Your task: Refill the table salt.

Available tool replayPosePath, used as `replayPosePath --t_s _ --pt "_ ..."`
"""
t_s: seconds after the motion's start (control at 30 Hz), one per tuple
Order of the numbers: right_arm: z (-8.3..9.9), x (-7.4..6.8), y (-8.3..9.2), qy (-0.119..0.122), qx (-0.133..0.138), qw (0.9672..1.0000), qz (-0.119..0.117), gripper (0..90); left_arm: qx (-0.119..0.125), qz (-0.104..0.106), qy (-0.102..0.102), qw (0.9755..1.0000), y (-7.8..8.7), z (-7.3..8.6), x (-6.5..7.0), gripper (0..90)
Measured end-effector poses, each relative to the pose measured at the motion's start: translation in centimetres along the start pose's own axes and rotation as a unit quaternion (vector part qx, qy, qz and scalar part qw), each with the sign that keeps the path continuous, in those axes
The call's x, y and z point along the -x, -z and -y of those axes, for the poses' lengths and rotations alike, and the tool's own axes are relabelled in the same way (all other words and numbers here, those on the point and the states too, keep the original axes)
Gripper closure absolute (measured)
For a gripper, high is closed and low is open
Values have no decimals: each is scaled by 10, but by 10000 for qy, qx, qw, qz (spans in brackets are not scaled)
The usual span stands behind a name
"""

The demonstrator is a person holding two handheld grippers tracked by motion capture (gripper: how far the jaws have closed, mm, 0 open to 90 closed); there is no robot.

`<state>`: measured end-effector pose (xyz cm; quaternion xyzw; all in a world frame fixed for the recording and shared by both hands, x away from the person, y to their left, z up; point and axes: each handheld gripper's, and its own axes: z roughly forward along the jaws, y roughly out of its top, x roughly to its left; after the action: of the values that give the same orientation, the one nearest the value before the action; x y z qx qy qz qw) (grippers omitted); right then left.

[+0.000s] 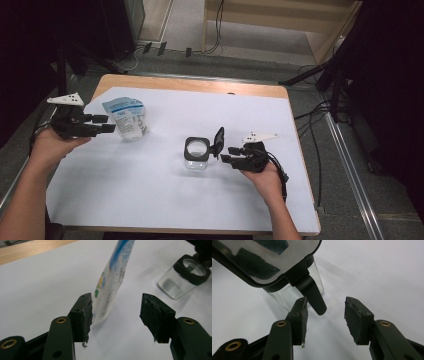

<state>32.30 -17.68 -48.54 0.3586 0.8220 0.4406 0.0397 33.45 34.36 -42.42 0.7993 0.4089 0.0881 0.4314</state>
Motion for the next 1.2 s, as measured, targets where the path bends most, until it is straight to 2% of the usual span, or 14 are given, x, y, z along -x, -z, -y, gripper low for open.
replayPosePath --t_s 0.13,0.23,0.33,0.57,0.63,0.67,0.77,0.83,1.0,1.1,1.17,1.2 --pt "0 1 2 -34 2 10000 29 550 -29 98 -5 9999 -1 -10 -6 460" --pt "1 1 2 -56 -18 10000 42 550 -67 183 -29 9998 -5 -20 -10 508" --pt "1 0 3 -51 -30 10000 63 550 -148 327 -153 9992 -11 -28 -9 579" --pt "5 1 6 -73 -26 10000 62 550 -317 390 -443 9978 -17 -45 -6 651" --pt "6 1 7 -92 -27 9999 66 550 -351 394 -508 9973 -19 -47 -7 672" --pt "6 1 7 -88 -23 9999 74 550 -437 390 -520 9969 -20 -49 -6 682" --pt "7 1 8 -90 -21 9999 81 550 -694 271 -732 9945 -24 -53 -6 696" --pt "7 1 8 -95 -13 9999 92 550 -707 304 -660 9948 -26 -54 -7 699" --pt "8 0 8 -119 -26 9999 92 551 -878 247 -749 9930 -33 -51 -9 742" --pt "8 0 7 -116 -34 9999 89 551 -807 253 -747 9936 -35 -51 -8 792" --pt "8 1 7 -101 -33 9999 90 551 -802 240 -813 9932 -35 -52 -8 808" --pt "8 0 7 -104 -35 9999 88 551 -808 302 -796 9931 -35 -52 -9 817"
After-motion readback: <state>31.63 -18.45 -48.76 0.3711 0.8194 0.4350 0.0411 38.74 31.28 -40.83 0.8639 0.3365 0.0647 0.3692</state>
